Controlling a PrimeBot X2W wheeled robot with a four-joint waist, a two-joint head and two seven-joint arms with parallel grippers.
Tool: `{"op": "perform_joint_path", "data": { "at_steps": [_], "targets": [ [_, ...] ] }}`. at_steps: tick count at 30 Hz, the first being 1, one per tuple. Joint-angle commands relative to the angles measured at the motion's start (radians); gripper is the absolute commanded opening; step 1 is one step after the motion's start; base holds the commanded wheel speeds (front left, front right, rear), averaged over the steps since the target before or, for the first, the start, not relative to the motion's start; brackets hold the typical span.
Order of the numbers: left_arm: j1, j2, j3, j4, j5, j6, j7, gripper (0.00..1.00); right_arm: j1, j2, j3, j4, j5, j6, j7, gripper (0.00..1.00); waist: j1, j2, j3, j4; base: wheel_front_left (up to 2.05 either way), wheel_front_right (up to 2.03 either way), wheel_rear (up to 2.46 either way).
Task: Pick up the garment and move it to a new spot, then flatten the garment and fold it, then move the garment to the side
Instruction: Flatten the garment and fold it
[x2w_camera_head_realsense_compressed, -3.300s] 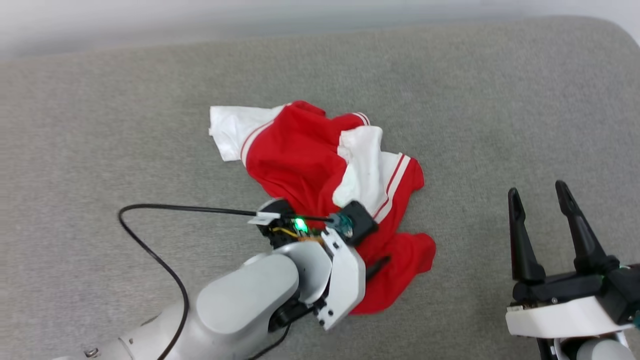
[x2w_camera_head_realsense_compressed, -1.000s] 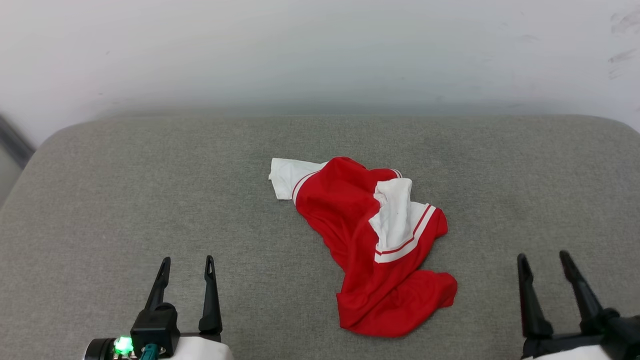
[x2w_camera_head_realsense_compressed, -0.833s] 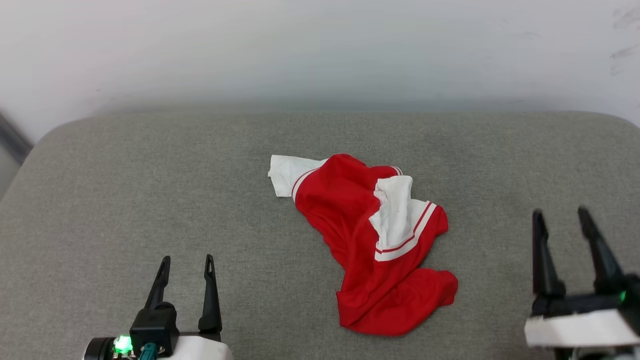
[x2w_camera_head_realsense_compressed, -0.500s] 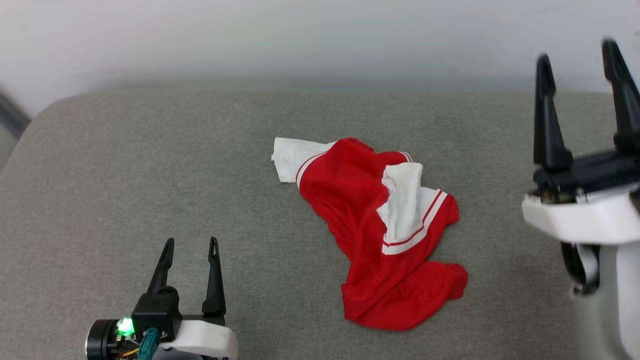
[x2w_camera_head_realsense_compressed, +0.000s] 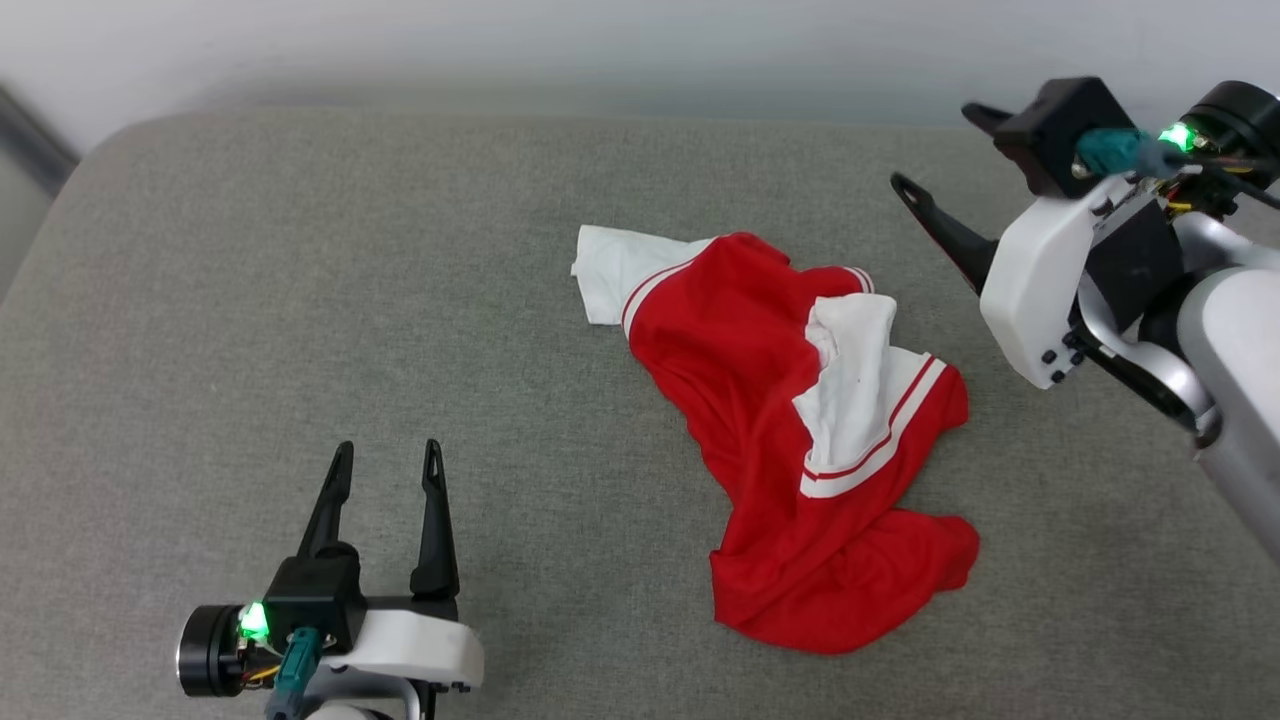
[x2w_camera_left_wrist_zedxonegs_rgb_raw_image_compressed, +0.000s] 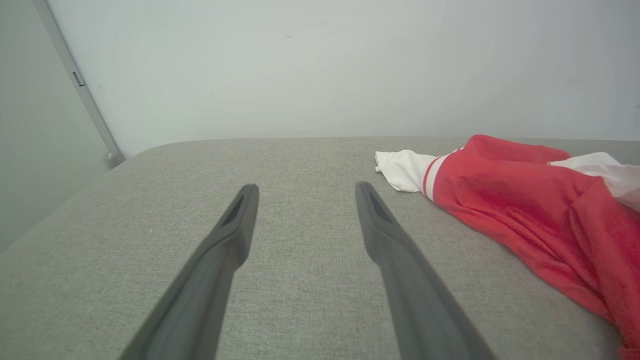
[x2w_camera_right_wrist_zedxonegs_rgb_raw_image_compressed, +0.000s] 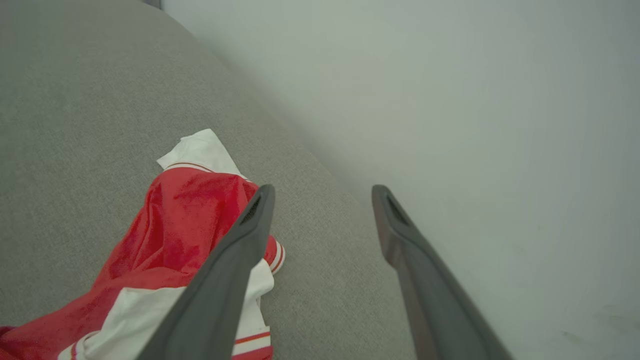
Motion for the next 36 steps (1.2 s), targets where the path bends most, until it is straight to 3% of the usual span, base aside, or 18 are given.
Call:
{"op": "perform_joint_path", "data": {
  "at_steps": [1, 6, 10, 15, 21, 22, 23, 24, 30, 36],
  "targets": [
    [-0.021, -0.001, 0.001, -0.004, 0.006, -0.004, -0.003, 1.0, -0.038, -0.026, 0.039, -0.006, 0.048, -0.001, 0.052, 1.0, -0.0001, 0.0, 0.018, 0.009, 0.0, 0.0, 0.0],
    [-0.056, -0.007, -0.007, -0.013, 0.002, -0.004, -0.003, 1.0, -0.156, -0.137, 0.25, -0.032, 0.291, -0.001, 0.337, 1.0, -0.0001, 0.0, 0.072, 0.033, 0.0, 0.0, 0.0],
    [-0.09, -0.009, -0.02, -0.021, -0.007, -0.003, -0.003, 1.0, -0.206, -0.161, 0.362, -0.007, 0.387, -0.001, 0.45, 1.0, -0.0001, 0.0, 0.122, 0.056, 0.0, 0.0, 0.0],
    [-0.129, -0.011, -0.041, -0.026, -0.023, 0.006, -0.003, 1.0, -0.205, -0.132, 0.459, 0.073, 0.432, -0.001, 0.456, 1.0, -0.0001, 0.0, 0.179, 0.083, 0.0, 0.0, 0.0],
    [-0.157, -0.011, -0.059, -0.017, -0.044, 0.026, -0.003, 1.0, -0.112, -0.091, 0.596, 0.201, 0.48, -0.001, 0.373, 1.0, -0.0001, 0.0, 0.211, 0.099, 0.0, 0.0, 0.0],
    [-0.154, -0.011, -0.057, -0.014, -0.042, 0.026, -0.003, 1.0, -0.116, -0.086, 0.601, 0.201, 0.476, -0.001, 0.346, 0.63, -0.0001, 0.0, 0.206, 0.095, 0.0, 0.0, 0.0],
    [-0.149, -0.011, -0.053, -0.011, -0.04, 0.027, -0.003, 1.0, -0.128, -0.083, 0.601, 0.197, 0.475, -0.001, 0.313, 0.14, -0.0001, 0.0, 0.199, 0.09, 0.0, 0.0, 0.0],
    [-0.142, -0.01, -0.05, -0.008, -0.037, 0.028, -0.003, 1.0, -0.143, -0.086, 0.6, 0.193, 0.47, -0.001, 0.283, 0.0, -0.0001, 0.0, 0.191, 0.084, 0.0, 0.0, 0.0],
    [-0.108, -0.011, -0.027, 0.003, -0.018, 0.022, -0.003, 1.0, -0.214, -0.164, 0.584, 0.117, 0.46, -0.001, 0.105, 0.0, -0.0001, 0.0, 0.116, 0.045, 0.0, 0.0, 0.0],
    [-0.062, -0.011, -0.001, -0.007, -0.009, 0.014, -0.003, 1.0, -0.136, -0.322, 0.542, -0.019, 0.491, -0.001, 0.015, 0.0, -0.0001, 0.0, 0.049, 0.01, 0.0, 0.0, 0.0]
  ]
}}
